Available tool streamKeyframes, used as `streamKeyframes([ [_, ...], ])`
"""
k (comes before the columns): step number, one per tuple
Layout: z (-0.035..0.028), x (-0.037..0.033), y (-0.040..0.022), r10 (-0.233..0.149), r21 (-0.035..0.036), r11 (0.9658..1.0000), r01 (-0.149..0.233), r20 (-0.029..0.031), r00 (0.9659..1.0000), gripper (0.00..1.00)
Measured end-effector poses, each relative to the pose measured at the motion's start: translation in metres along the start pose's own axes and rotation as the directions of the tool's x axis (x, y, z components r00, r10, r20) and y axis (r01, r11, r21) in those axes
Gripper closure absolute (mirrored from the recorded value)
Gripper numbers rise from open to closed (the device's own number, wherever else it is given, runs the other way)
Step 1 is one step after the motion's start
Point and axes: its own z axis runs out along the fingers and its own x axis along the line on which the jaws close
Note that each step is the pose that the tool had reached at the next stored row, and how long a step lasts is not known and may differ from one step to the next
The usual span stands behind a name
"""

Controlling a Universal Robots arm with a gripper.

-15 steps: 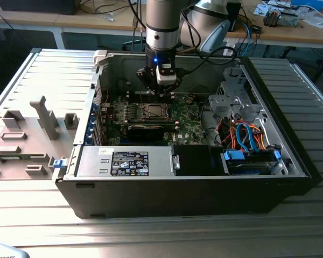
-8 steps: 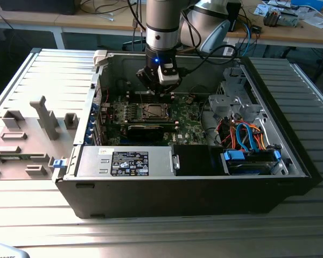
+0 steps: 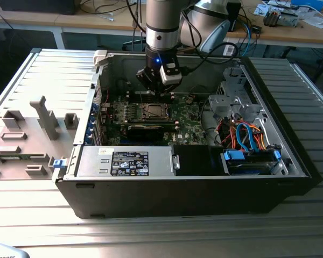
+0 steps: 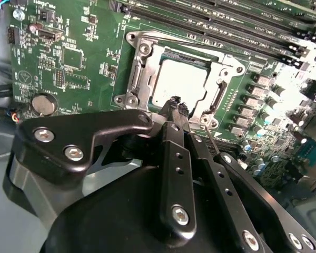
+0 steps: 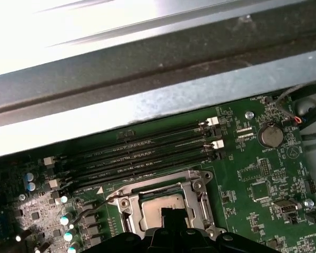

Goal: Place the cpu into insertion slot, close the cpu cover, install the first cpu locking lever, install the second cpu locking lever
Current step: 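Install the first cpu locking lever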

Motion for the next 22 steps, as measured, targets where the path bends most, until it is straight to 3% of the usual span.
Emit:
streamKeyframes([
  [5,0.0,0.0,0.0,-0.037,-0.0149,0.9992,0.037,-0.0025,0.9993,0.89],
  [10,0.0001,-0.0001,0.0001,-0.097,-0.0266,0.9949,0.097,-0.0032,0.9952,0.89],
  [13,0.0001,-0.0001,0.0,-0.148,-0.0313,0.9885,0.148,-0.003,0.989,0.89],
  [15,0.0,-0.0001,0.0,-0.185,-0.0353,0.9821,0.185,-0.0025,0.9827,0.89],
  [16,0.0001,-0.0001,0.0,-0.193,-0.0388,0.9804,0.193,-0.0025,0.9812,0.89],
  [18,0.0001,-0.0001,0.0,-0.213,-0.0524,0.9758,0.212,-0.0025,0.9771,0.89],
  [19,0.0001,0.0,0.0001,-0.225,-0.0545,0.973,0.224,-0.0023,0.9744,0.89],
  [22,0.0,0.0,0.0,-0.287,-0.0558,0.9565,0.286,-0.0012,0.958,0.89],
])
